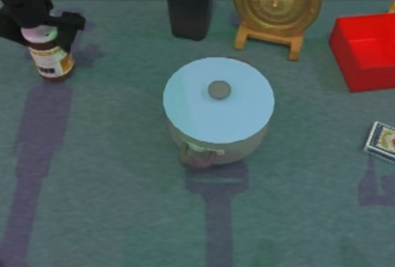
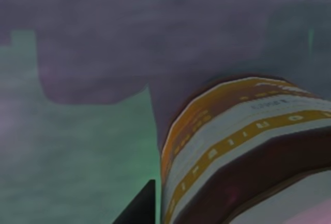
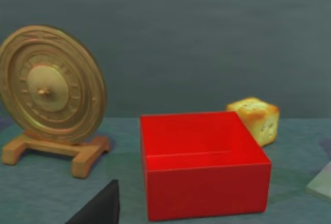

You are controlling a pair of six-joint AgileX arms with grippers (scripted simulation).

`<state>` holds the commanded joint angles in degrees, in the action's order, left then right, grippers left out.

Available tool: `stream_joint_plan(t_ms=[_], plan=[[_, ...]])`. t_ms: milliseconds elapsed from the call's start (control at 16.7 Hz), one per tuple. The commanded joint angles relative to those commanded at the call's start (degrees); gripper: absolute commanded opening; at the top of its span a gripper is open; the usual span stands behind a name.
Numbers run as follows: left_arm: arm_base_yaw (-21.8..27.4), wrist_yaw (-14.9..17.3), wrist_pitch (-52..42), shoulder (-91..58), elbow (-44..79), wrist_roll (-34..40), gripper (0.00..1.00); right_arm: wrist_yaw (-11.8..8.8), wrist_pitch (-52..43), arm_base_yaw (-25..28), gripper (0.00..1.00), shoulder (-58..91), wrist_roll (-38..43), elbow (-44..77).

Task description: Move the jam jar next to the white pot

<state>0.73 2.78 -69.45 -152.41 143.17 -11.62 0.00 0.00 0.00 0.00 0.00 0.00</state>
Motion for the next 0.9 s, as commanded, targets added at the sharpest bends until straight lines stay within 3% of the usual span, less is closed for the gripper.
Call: stream_joint_plan(t_ms=[180, 240, 900], plan=[[0.00, 0.00, 0.00, 0.00, 0.00, 0.00, 0.02, 0.00, 0.00, 0.00, 1.00, 0.00, 0.00, 0.00], [0.00, 0.00, 0.00, 0.00, 0.00, 0.00, 0.00, 0.00, 0.00, 0.00, 1.00, 0.00, 0.00, 0.00], [-0.11, -0.12, 0.20, 2.29, -2.21, -0.01, 0.00, 0.00, 0.00, 0.00, 1.00, 0.00, 0.00, 0.00]])
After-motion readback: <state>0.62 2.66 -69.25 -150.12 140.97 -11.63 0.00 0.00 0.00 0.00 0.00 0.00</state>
